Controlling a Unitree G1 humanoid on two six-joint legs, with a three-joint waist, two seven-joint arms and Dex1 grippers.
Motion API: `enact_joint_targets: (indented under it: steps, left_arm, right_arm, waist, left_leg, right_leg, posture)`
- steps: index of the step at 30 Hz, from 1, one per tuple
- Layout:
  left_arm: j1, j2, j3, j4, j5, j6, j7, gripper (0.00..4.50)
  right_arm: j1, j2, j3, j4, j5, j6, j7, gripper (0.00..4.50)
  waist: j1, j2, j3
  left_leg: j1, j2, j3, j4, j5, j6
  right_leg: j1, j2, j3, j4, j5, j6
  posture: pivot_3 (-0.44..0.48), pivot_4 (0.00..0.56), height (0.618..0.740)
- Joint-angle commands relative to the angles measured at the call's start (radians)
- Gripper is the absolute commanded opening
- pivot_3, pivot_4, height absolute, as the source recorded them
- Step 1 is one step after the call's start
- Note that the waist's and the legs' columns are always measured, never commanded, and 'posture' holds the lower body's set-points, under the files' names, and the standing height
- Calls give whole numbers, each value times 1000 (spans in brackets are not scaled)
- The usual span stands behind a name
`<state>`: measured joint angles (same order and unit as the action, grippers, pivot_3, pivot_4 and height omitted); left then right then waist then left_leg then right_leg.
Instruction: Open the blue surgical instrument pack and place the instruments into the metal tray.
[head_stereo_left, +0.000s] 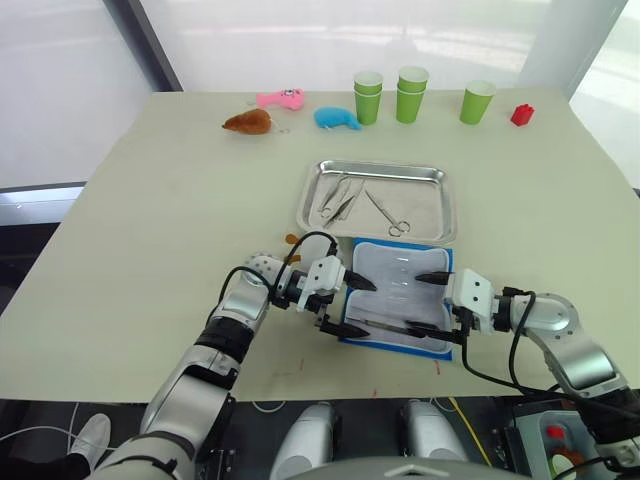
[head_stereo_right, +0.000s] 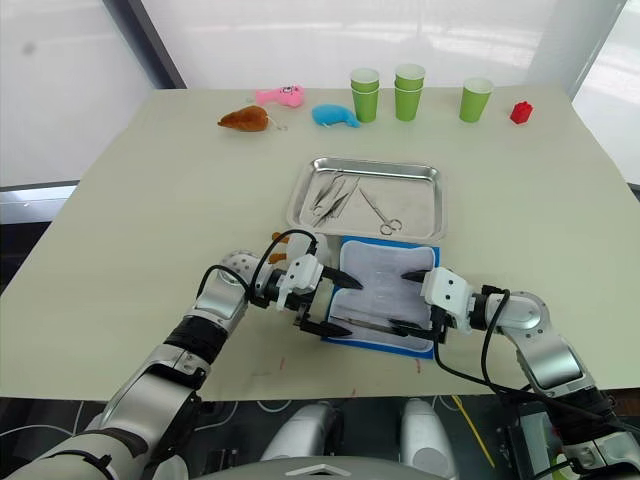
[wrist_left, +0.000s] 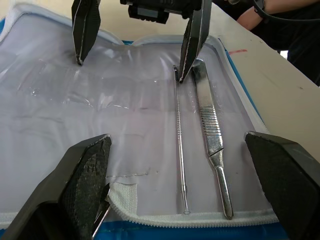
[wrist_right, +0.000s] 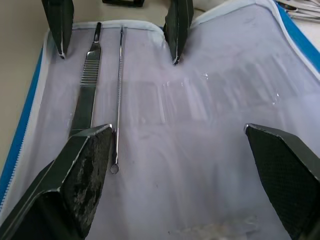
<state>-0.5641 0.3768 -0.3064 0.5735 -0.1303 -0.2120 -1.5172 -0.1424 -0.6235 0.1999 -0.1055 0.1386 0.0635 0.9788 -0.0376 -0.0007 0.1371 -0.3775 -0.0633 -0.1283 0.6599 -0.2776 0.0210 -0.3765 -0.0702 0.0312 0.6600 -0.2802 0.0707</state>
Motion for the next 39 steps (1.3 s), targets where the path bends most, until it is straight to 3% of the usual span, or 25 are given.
enact_joint_targets:
  steps: [1, 8, 11, 20, 23, 30, 39]
  left_arm:
    - [65, 19, -77, 53, 68, 43, -30, 4500]
    - [66, 18, -77, 53, 67, 44, -29, 4500]
    - [66, 18, -77, 53, 67, 44, -29, 4500]
    - [68, 26, -77, 47, 66, 48, -28, 4500]
    - [69, 26, -76, 46, 67, 49, -26, 4500]
    - [67, 25, -74, 50, 68, 48, -25, 4500]
    - [74, 24, -76, 47, 69, 50, -19, 4500]
  right_arm:
    - [6, -30, 11, 29, -17, -3, 33, 4399]
    - [21, -43, 43, 45, -34, -30, 66, 4399]
    - [19, -36, 56, 59, -41, -36, 67, 3871]
    - [13, -33, 95, 88, -72, -67, 77, 118]
    - [9, -32, 100, 93, -72, -71, 75, 30]
    - [0, -40, 98, 75, -67, -58, 80, 30]
    - [-43, -78, 79, -119, -20, 90, 105, 30]
  waist:
    - [0, 0, 0]
    - [0, 0, -1]
    - [0, 0, -1]
    - [-4, -5, -4]
    - [-4, -5, -4]
    - [-4, -5, -4]
    - [-1, -5, -4]
  left_leg:
    - [0, 0, 0, 0, 0, 0]
    - [0, 0, 0, 0, 0, 0]
    - [0, 0, 0, 0, 0, 0]
    - [7, 1, 1, 0, 0, 0]
    - [18, 1, 2, -4, 0, 0]
    - [18, 1, 2, -4, 0, 0]
    - [17, 1, 2, -6, 0, 0]
  right_leg:
    - [0, 0, 0, 0, 0, 0]
    - [0, 0, 0, 0, 0, 0]
    - [0, 0, 0, 0, 0, 0]
    - [4, 1, 1, 1, 0, 0]
    - [13, 1, 2, -1, 0, 0]
    - [14, 1, 2, -2, 0, 0]
    - [13, 0, 2, -3, 0, 0]
  posture:
    - [0, 150, 740]
    - [0, 150, 740]
    - [0, 150, 740]
    - [0, 150, 740]
    - [0, 150, 740]
    - [0, 150, 740]
    - [0, 150, 740]
